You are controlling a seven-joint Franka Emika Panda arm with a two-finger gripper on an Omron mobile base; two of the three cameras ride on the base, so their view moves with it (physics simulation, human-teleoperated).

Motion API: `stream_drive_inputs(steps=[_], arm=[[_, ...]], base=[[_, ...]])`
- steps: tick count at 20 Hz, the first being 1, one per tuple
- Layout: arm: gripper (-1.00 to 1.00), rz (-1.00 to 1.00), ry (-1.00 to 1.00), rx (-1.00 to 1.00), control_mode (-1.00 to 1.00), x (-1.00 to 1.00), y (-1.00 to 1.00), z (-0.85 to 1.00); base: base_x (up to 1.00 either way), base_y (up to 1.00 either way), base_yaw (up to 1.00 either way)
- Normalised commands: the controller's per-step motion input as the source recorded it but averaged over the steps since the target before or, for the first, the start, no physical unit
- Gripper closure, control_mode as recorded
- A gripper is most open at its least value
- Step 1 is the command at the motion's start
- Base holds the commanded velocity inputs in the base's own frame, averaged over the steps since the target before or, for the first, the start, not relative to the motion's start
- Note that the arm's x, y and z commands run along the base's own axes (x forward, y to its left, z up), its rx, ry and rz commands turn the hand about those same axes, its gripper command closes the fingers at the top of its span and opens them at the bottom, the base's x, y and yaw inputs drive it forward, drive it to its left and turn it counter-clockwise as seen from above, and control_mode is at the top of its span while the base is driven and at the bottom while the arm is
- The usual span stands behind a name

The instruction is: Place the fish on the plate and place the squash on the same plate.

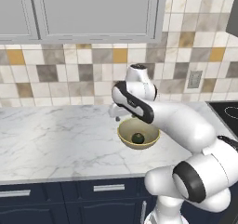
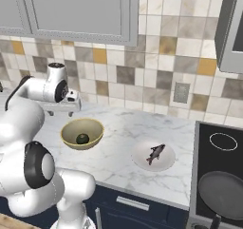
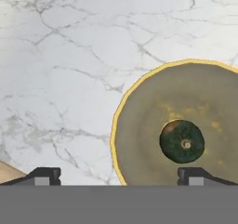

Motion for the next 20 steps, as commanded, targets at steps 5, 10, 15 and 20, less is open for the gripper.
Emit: stream_drive_inputs(steps=[5, 10, 15, 20], arm=[[-1.0, 0.24, -0.02, 0.0, -1.0, 0.02, -0.55, -0.1], [-1.0, 0.21, 0.0, 0.02, -1.0, 0.29, -0.03, -0.15], [-1.0, 0.18, 0.0, 0.0, -1.0, 0.27, 0.08, -0.15], [-1.0, -0.02, 0.05, 0.0, -1.0, 0.14, 0.28, -0.19]], base=[[0.0, 0.0, 0.0], [0.0, 0.0, 0.0], [0.0, 0.0, 0.0], [0.0, 0.0, 0.0]])
